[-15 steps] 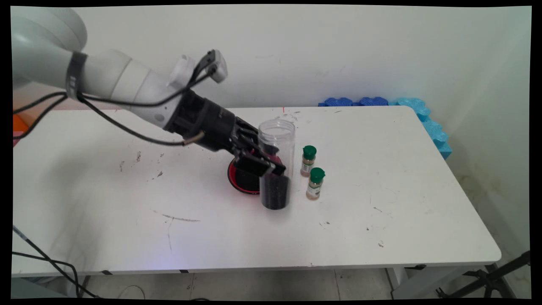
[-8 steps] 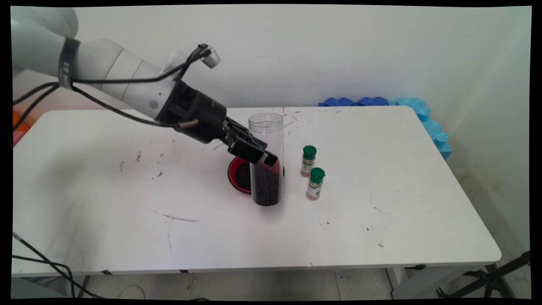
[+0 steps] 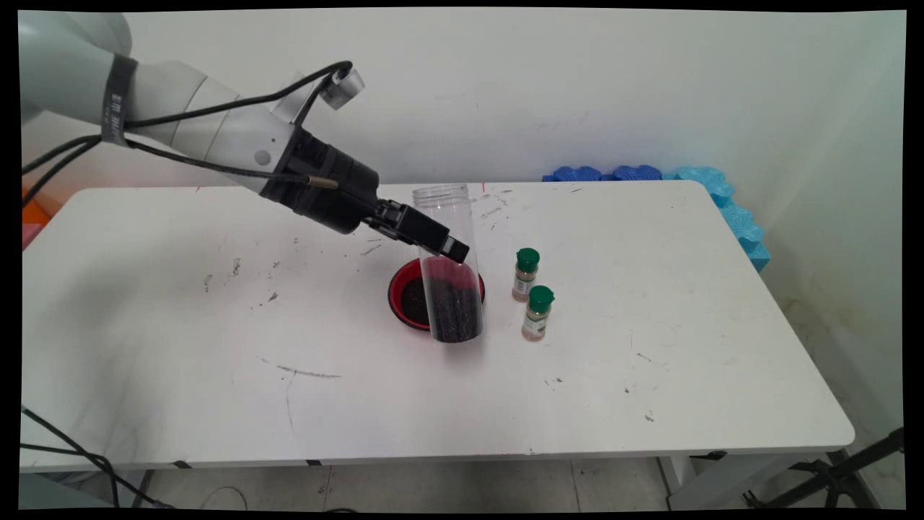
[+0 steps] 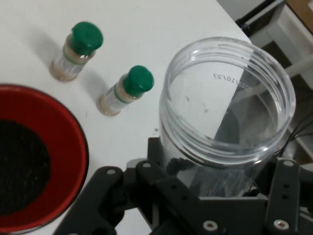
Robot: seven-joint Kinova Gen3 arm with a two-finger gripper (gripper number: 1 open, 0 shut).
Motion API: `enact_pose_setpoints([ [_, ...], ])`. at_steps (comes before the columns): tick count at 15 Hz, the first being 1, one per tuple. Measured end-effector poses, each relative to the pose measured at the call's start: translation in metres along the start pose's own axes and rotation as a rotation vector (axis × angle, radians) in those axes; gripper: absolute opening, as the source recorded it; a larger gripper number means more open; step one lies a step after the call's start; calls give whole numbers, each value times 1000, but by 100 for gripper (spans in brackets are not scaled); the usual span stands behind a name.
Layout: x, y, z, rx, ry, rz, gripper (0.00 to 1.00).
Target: Pour the black seasoning powder in the red bowl
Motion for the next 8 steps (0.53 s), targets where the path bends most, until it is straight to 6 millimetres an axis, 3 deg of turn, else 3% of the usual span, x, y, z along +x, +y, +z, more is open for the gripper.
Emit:
enact_pose_setpoints([
  [8, -6, -21, 3, -13, 6, -261, 0],
])
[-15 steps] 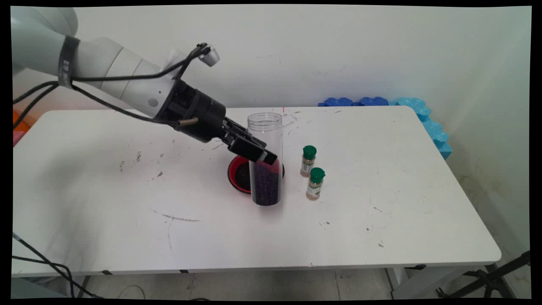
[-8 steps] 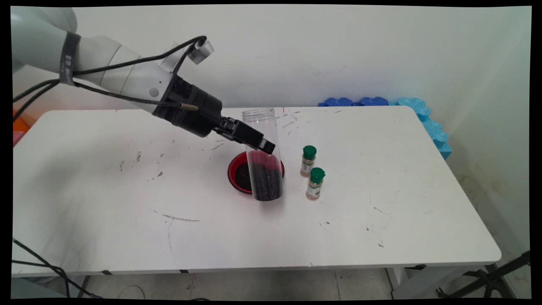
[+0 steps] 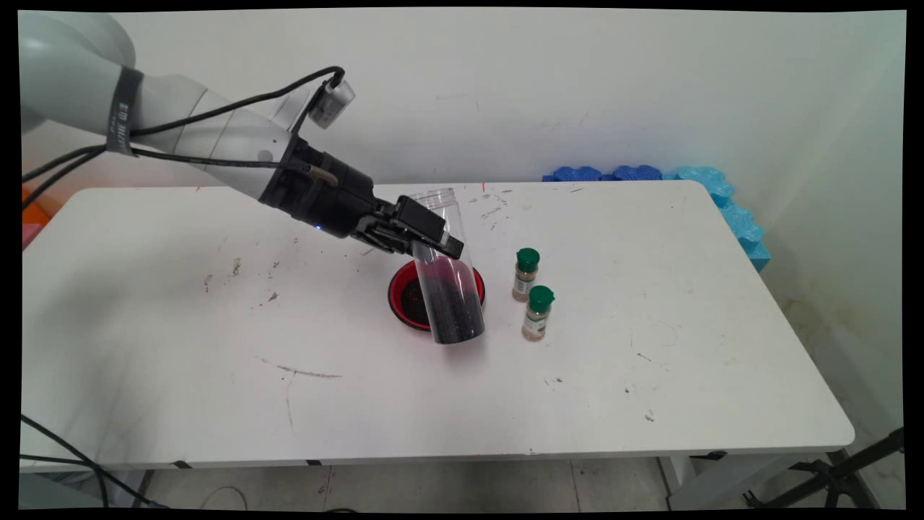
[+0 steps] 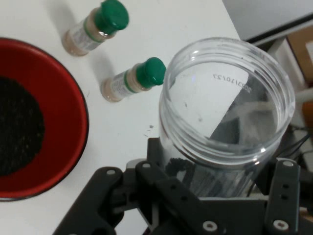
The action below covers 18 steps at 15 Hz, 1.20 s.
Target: Pour the black seasoning powder in the red bowl
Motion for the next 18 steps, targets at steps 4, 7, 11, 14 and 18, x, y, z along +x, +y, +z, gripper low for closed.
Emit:
enact_pose_setpoints([
  [4, 0, -12, 3, -3, 7, -157, 0],
  [7, -1, -19, 6, -11, 14, -282, 0],
  [11, -2, -26, 11, -27, 18, -435, 0],
  [14, -3, -29, 14, -40, 21, -530, 0],
  [18, -3, -32, 18, -60, 20, -638, 0],
])
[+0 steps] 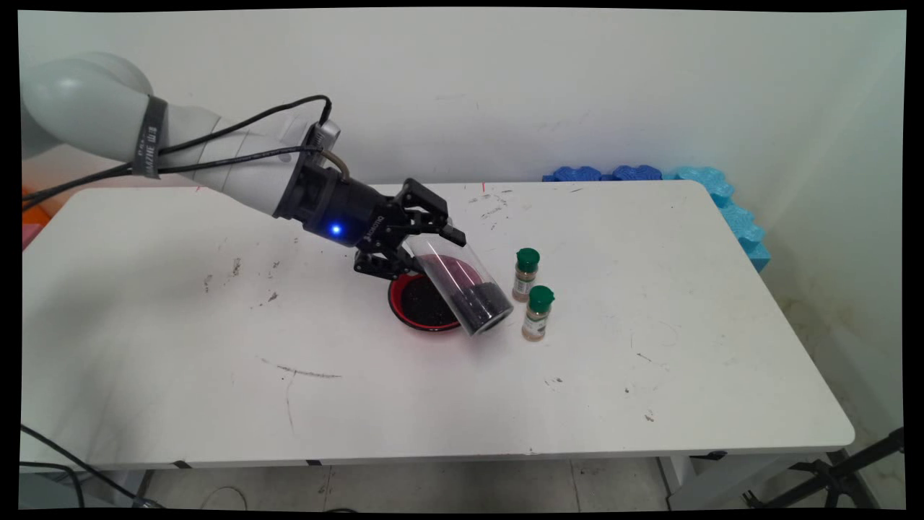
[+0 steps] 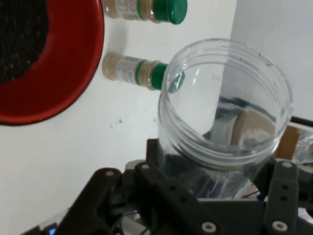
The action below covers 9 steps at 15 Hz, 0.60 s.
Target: Pour the black seasoning powder in the red bowl
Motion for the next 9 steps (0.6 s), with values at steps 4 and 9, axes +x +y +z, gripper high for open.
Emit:
enact_pose_setpoints([
  [4, 2, -4, 3, -13, -7, -104, 0],
  [9, 5, -8, 6, -23, -10, -200, 0],
])
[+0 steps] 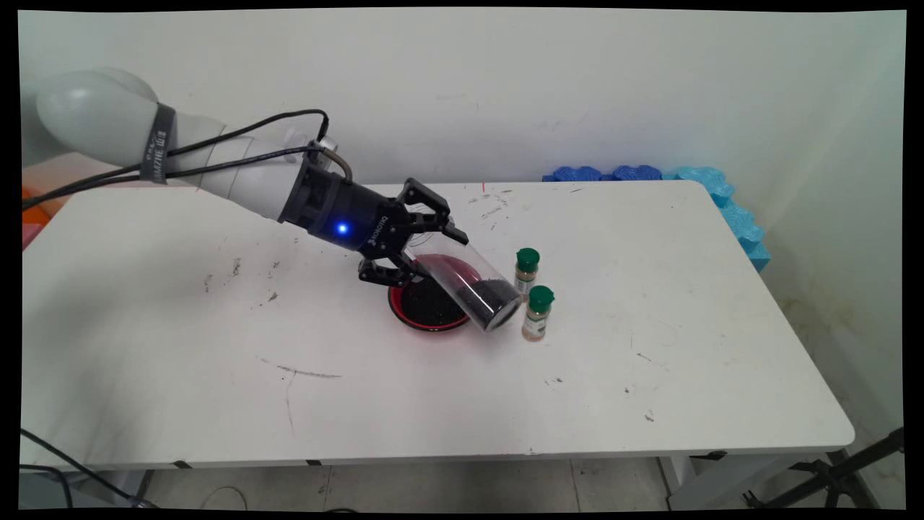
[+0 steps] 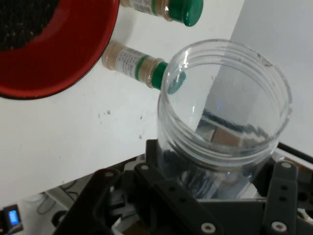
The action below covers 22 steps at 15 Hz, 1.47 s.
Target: Pour the black seasoning powder in the red bowl
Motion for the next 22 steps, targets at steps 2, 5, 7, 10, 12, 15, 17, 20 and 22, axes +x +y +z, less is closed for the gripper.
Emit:
enact_pose_setpoints([
  [2, 2, -1, 1, -7, 0, -47, 0],
  [5, 4, -2, 3, -18, 0, -102, 0],
  [7, 6, -4, 3, -26, 1, -144, 0],
  [10, 7, -5, 4, -42, 1, -211, 0],
  [12, 8, -6, 5, -51, 0, -247, 0],
  [15, 10, -8, 7, -65, -2, -298, 0],
  [17, 10, -9, 8, -77, 0, -331, 0],
  [20, 12, -10, 10, -95, 2, -380, 0],
  [22, 13, -11, 12, -109, 3, -412, 0],
])
